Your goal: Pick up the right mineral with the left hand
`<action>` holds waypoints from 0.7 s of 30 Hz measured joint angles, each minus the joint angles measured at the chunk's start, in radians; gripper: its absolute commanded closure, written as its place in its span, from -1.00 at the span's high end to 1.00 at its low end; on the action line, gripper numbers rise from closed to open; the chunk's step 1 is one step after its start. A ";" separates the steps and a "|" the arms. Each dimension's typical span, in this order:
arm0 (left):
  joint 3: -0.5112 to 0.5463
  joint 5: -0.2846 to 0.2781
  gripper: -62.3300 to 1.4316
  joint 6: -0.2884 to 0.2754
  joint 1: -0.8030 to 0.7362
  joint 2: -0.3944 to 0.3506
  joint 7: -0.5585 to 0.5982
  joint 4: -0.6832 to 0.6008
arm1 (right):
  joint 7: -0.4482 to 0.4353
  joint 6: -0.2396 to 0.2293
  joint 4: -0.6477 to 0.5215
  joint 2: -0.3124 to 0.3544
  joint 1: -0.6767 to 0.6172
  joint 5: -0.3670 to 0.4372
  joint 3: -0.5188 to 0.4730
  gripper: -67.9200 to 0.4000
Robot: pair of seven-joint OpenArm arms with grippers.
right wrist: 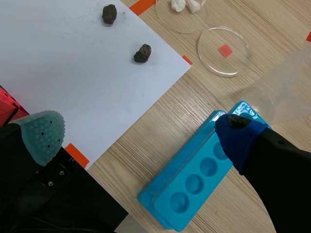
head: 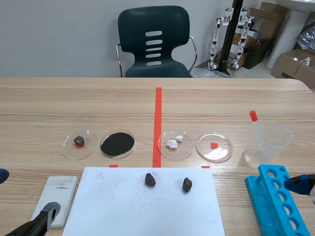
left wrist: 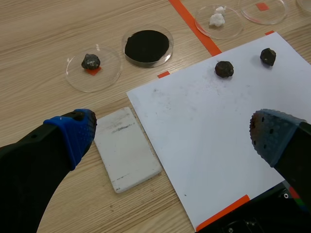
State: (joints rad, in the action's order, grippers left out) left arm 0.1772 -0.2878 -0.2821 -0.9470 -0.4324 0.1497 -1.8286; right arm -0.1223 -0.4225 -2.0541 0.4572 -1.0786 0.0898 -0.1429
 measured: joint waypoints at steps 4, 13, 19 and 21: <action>0.000 0.000 1.00 0.000 0.000 0.000 0.001 0.000 | 0.000 0.000 0.000 0.000 0.000 0.000 0.000 0.93; -0.003 0.000 1.00 0.000 0.005 0.000 -0.004 0.000 | 0.000 0.000 0.000 0.000 0.000 0.000 0.000 0.93; -0.060 0.000 1.00 0.000 0.084 0.000 -0.109 0.000 | 0.000 0.000 0.000 0.000 0.000 0.000 0.000 0.93; -0.085 0.000 1.00 0.000 0.113 0.000 -0.164 0.000 | 0.000 0.000 0.000 0.000 0.000 0.000 0.000 0.93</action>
State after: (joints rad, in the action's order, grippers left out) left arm 0.0925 -0.2878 -0.2817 -0.8341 -0.4324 -0.0147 -1.8286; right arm -0.1223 -0.4229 -2.0541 0.4572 -1.0786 0.0898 -0.1429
